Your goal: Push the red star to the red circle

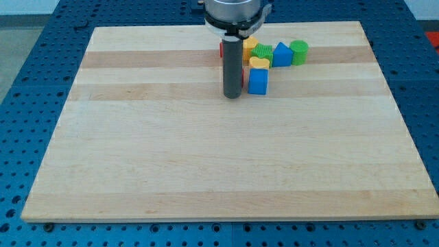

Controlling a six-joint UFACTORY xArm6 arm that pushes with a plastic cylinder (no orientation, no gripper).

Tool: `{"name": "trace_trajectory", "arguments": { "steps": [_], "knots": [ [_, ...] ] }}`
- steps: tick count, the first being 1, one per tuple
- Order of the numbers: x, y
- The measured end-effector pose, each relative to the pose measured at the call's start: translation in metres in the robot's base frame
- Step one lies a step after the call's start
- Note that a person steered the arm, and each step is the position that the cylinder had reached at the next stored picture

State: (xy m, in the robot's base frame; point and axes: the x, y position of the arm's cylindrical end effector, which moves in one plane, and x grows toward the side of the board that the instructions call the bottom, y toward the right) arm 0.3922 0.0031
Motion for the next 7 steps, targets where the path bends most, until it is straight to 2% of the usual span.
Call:
{"name": "trace_trajectory", "arguments": {
  "steps": [1, 3, 5, 7],
  "knots": [
    [-0.006, -0.009],
    [-0.024, -0.061],
    [-0.097, -0.098],
    [-0.166, -0.094]
  ]
}}
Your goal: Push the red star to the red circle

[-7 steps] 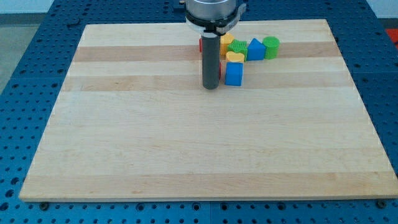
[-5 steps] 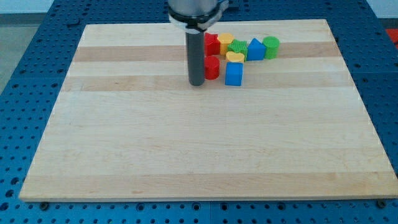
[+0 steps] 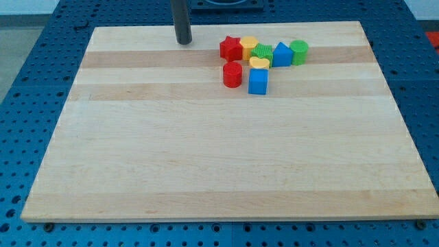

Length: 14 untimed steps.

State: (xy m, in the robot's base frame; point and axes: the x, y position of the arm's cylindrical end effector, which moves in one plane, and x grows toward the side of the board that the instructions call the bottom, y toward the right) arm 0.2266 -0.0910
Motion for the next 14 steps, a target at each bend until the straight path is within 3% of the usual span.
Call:
{"name": "trace_trajectory", "arguments": {
  "steps": [2, 4, 8, 14],
  "knots": [
    [-0.032, 0.060],
    [-0.032, 0.108],
    [0.015, 0.111],
    [0.053, 0.093]
  ]
}}
